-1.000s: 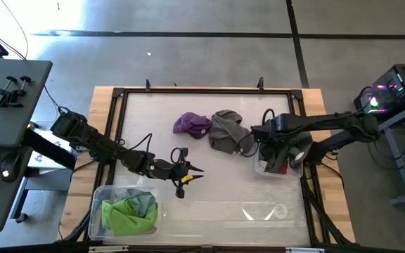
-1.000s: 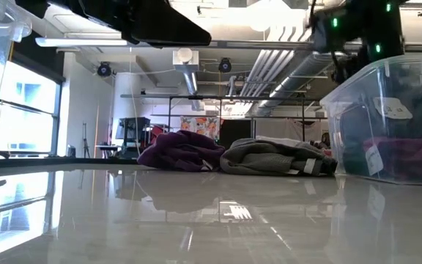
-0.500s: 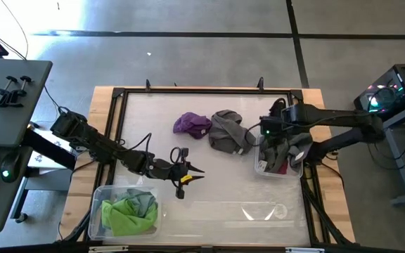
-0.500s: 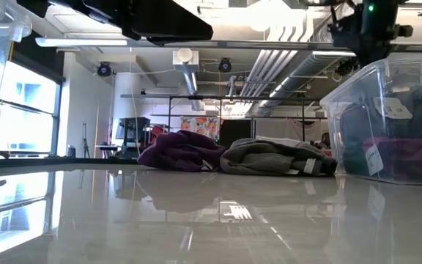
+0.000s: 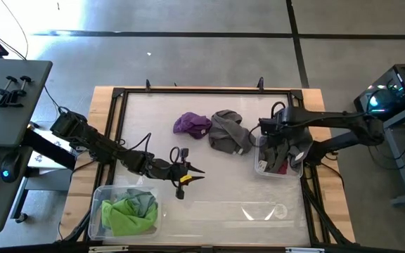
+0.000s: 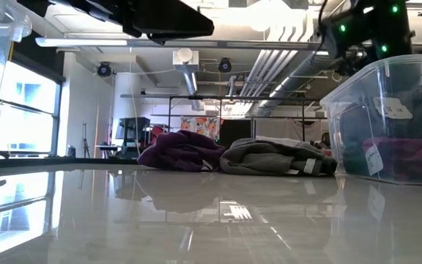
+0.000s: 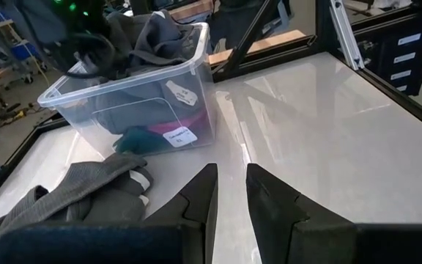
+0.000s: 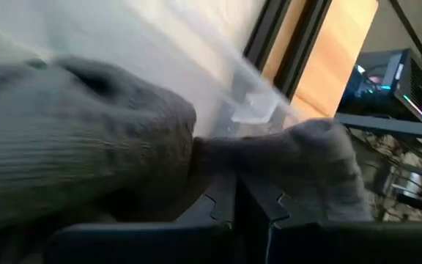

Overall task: Sort microfiber towel by color & place in baskets
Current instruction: Put the bottom gray microfiber towel into the top transparent bin, then put the gray microfiber towel into the top transparent bin

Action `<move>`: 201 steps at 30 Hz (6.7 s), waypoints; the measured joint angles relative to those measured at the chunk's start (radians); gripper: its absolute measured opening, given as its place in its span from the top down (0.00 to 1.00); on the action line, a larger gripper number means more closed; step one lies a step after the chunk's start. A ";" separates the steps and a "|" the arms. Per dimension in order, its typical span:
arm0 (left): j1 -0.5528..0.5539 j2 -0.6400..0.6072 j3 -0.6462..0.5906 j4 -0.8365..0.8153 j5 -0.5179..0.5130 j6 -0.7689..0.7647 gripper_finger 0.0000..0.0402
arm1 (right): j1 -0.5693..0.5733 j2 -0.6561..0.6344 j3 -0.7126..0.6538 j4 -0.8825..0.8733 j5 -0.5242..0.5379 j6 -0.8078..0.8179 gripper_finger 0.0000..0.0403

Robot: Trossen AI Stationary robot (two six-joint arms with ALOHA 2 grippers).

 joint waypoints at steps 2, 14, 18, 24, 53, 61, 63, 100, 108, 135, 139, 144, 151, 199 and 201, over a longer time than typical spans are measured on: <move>0.000 0.000 0.000 0.000 0.000 0.000 0.85 | 0.000 0.000 -0.043 0.023 -0.007 -0.001 1.00; 0.001 0.000 0.000 0.000 0.001 0.000 0.85 | 0.003 -0.003 -0.225 0.317 -0.052 -0.142 1.00; 0.001 0.000 0.000 0.004 0.001 0.007 0.85 | 0.025 -0.011 -0.162 0.215 -0.037 -0.155 1.00; 0.001 0.000 0.000 0.007 0.001 0.008 0.85 | 0.102 -0.021 0.015 0.043 -0.006 -0.128 1.00; 0.001 0.000 0.000 0.006 0.001 0.008 0.85 | 0.397 0.139 0.225 0.485 -0.472 -0.197 1.00; 0.001 0.000 0.000 0.006 0.001 0.007 0.85 | 0.469 0.134 0.319 0.553 -0.269 -0.290 1.00; 0.001 0.000 0.000 0.006 0.001 0.007 0.85 | 0.489 0.134 0.305 0.637 -0.180 -0.345 1.00; 0.188 -0.057 -0.002 -0.273 -0.197 -0.058 0.85 | -0.020 0.693 0.208 1.092 -0.385 -0.794 0.43; 0.219 -0.147 -0.001 -0.304 -0.259 0.023 0.85 | 0.035 0.693 0.208 1.081 -0.364 -0.748 0.82; 0.103 -0.306 -0.002 -0.617 -0.385 -0.116 0.85 | 0.720 0.104 0.597 -0.012 0.243 0.376 0.96; 0.103 -0.272 -0.002 -0.578 -0.373 -0.113 0.85 | 0.718 0.072 0.546 -0.003 0.242 0.416 0.96; 0.100 -0.236 -0.003 -0.559 -0.365 -0.084 0.85 | 0.641 0.050 0.400 -0.008 0.152 0.504 0.96; 0.098 -0.217 -0.002 -0.506 -0.358 -0.028 0.85 | 0.516 0.021 0.210 -0.004 -0.045 0.530 0.96; 0.080 -0.208 -0.002 -0.361 -0.261 -0.035 0.85 | 0.392 -0.007 -0.054 0.064 -0.364 0.254 0.87; 0.080 -0.208 -0.002 -0.361 -0.261 -0.036 0.85 | 0.393 -0.011 -0.037 0.061 -0.342 0.210 0.84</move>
